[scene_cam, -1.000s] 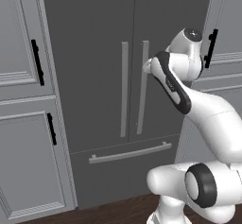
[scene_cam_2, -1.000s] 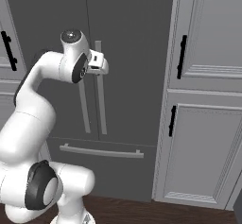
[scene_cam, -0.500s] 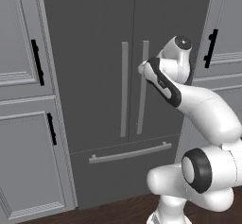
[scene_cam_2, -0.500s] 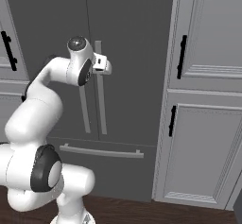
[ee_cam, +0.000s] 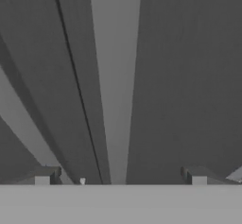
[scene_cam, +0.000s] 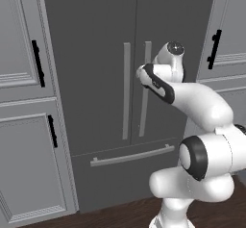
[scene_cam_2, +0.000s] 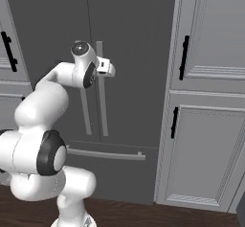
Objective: Grab a lemon wedge from the fridge and one ice cube from the ice bowl, and put them in the glass of lemonade.
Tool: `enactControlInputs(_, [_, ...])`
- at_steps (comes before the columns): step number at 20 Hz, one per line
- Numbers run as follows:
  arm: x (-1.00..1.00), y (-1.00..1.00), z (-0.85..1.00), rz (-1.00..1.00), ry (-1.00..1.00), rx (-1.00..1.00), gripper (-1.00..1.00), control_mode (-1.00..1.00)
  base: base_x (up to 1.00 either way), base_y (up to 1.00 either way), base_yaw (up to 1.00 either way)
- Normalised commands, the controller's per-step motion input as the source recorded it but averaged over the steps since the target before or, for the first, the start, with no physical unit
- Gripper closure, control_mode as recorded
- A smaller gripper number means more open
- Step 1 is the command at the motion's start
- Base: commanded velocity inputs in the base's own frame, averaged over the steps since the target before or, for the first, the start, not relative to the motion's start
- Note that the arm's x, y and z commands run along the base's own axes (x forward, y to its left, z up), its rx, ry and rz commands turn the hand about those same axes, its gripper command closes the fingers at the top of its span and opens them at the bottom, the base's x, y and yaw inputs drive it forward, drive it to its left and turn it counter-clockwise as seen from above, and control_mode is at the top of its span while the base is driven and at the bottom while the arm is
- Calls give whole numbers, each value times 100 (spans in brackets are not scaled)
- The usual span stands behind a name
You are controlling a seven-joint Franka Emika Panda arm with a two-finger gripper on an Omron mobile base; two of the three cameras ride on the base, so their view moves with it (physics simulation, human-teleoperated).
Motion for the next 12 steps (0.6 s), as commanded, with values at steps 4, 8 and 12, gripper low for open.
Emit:
enactControlInputs(4, [33,0,-28,-1,0,0,-100,-100,0,0,0])
enactControlInputs(8, [21,0,-6,0,0,0,-100,-100,0,0,0])
enactControlInputs(12, [15,0,24,0,0,0,-100,-100,0,0,0])
